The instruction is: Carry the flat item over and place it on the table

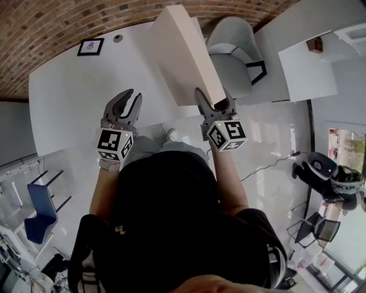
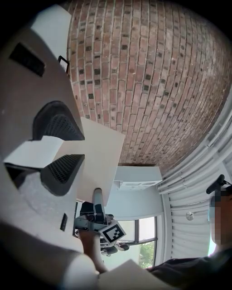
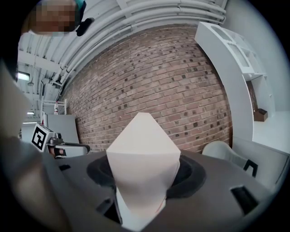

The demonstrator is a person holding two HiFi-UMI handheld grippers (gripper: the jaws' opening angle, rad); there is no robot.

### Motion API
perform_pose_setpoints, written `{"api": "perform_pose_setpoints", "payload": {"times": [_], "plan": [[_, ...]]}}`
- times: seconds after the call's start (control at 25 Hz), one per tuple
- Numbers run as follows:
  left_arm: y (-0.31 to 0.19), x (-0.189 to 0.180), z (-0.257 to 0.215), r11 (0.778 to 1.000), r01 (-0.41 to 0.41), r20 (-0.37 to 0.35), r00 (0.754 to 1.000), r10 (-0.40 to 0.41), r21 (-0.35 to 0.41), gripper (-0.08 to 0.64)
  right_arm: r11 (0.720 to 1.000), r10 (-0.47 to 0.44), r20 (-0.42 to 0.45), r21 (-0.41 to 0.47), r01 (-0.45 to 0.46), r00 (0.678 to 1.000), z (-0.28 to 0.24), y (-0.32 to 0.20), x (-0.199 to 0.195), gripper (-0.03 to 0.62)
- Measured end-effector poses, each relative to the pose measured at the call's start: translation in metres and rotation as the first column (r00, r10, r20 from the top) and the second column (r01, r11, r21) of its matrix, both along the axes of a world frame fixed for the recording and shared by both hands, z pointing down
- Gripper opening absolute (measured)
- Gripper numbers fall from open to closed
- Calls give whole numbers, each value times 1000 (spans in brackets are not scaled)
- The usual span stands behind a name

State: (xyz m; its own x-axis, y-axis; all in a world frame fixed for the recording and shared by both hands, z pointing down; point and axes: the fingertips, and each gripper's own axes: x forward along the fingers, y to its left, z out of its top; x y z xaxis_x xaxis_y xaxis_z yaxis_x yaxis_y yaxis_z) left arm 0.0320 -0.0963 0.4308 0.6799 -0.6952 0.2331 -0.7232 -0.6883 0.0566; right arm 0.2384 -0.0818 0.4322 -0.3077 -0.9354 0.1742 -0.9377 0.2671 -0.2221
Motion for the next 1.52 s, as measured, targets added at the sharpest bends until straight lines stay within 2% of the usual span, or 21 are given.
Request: {"api": "perform_pose_setpoints", "payload": {"times": [0.24, 0.64, 1.12, 1.36, 1.52], "plan": [[-11, -19, 9, 996, 82, 17, 997, -82, -34, 100, 998, -35, 26, -57, 36, 999, 27, -34, -5, 285], [-58, -84, 19, 978, 189, -2, 982, -190, -84, 100, 988, -40, 47, -151, 46, 998, 66, -100, -51, 287], [-96, -120, 38, 977, 169, 1, 985, -170, -133, 100, 963, 36, 157, -270, 8, 987, 121, -157, -88, 288], [-104, -135, 51, 974, 162, 7, 987, -163, -161, 100, 960, 66, 208, -281, -5, 976, 137, -176, -105, 290], [-109, -144, 59, 971, 159, 13, 987, -159, -177, 100, 960, 66, 211, -281, -4, 975, 148, -183, -114, 293]]}}
